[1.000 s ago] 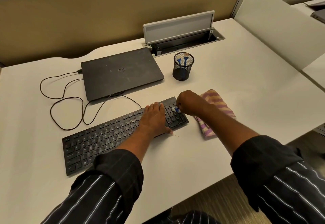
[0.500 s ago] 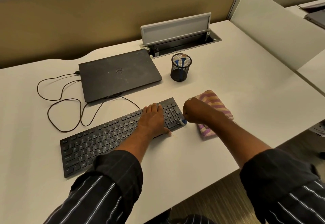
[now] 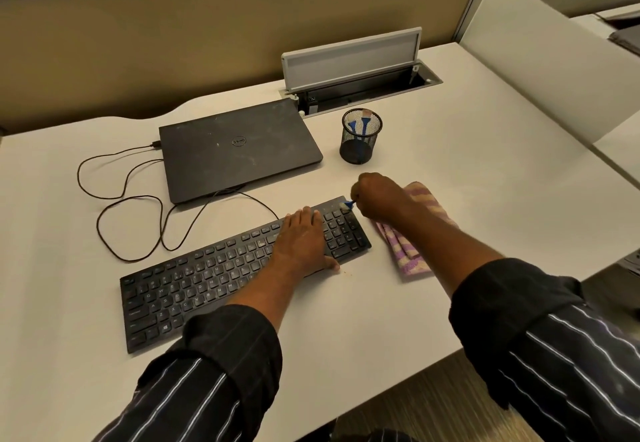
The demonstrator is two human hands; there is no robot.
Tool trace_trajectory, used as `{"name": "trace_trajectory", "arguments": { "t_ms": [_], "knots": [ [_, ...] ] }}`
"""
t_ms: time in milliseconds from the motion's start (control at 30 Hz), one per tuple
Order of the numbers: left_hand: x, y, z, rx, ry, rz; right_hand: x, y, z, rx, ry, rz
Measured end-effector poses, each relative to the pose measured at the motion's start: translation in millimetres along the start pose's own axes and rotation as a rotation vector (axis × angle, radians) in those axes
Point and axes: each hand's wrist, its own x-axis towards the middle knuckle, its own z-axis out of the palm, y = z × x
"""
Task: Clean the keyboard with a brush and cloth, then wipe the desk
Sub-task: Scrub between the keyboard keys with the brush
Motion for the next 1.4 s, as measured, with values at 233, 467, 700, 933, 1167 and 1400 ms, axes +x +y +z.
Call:
{"name": "trace_trajectory", "arguments": {
  "t_ms": [233, 467, 700, 933, 1167, 1400],
  "knots": [
    [1, 0, -1, 0.001, -0.011, -0.004, 3, 9, -12, 0.121, 0.057, 0.011],
    [1, 0, -1, -0.008, -0.017, -0.007, -12, 11, -6, 0.013, -0.155, -0.153],
    [0, 1, -2, 0.004, -0.020, -0.006, -12, 9, -15, 0.040, -0.032, -0.151],
    [1, 1, -1, 0.008, -0.028, -0.009, -25, 15, -13, 0.047, -0.218, -0.156],
    [1, 1, -1, 0.009, -0.023, -0.008, -11, 8, -18, 0.112, 0.022, -0.164],
    [1, 0, 0, 0.001, -0.024, -0.008, -9, 9, -12, -0.025, -0.005, -0.069]
  ]
}}
